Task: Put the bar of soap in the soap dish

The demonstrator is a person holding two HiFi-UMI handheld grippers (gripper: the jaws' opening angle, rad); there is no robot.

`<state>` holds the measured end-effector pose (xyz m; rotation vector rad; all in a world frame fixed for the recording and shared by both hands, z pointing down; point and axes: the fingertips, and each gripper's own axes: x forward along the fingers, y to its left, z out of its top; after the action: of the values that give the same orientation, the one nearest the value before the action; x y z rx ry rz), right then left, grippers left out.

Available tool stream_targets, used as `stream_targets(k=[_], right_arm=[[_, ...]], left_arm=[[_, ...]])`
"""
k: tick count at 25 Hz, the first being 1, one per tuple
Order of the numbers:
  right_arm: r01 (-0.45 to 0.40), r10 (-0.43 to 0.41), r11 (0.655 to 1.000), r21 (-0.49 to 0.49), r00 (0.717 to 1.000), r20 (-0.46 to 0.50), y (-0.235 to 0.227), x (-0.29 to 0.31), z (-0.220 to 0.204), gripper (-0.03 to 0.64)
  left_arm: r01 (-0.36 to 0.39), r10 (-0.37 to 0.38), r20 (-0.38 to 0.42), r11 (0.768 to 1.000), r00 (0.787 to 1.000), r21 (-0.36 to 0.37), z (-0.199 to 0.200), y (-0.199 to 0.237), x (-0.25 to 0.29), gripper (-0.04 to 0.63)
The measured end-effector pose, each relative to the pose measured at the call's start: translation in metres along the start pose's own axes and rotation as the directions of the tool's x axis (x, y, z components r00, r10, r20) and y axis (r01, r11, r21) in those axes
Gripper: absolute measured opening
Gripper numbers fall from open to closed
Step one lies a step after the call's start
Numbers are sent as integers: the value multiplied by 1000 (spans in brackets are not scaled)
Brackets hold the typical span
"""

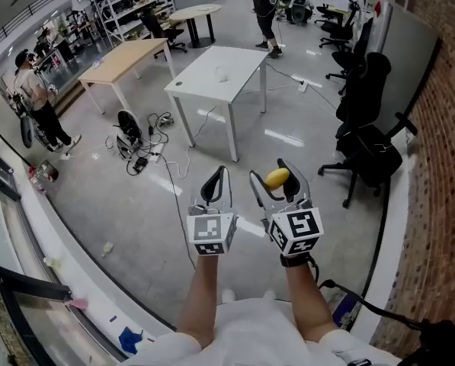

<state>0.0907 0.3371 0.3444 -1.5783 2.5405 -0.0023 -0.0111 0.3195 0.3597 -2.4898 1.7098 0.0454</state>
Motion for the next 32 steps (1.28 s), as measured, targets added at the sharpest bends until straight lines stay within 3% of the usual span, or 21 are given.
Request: stream_targets(k=[5, 11, 16, 24, 28, 32], right_arm=[[-39, 39, 999, 8, 999, -4, 6, -4, -9, 298], [-73, 73, 997, 36, 997, 2, -1, -12, 3, 298], [-74, 77, 994, 78, 996, -33, -14, -10, -21, 298], [-31, 35, 998, 62, 997, -66, -49, 40, -39, 298], [-6, 10, 999, 49, 996, -86, -71, 85, -42, 298], [-10, 11, 1000, 16, 996, -90, -69, 135, -39, 298]], left_arm=[[-7, 8, 19, 1000, 1000, -19, -4, -3, -7, 2], [-81, 82, -23, 996, 996, 29, 0, -12, -11, 2], [-151, 155, -48, 985, 987, 82, -17, -4, -10, 0], [-116, 118, -73, 993, 990, 30, -46, 13, 50, 0], [-138, 136, -96, 990, 986, -20, -54, 53, 86, 0], [-183, 188, -76, 980, 979, 74, -46, 96, 110, 0]])
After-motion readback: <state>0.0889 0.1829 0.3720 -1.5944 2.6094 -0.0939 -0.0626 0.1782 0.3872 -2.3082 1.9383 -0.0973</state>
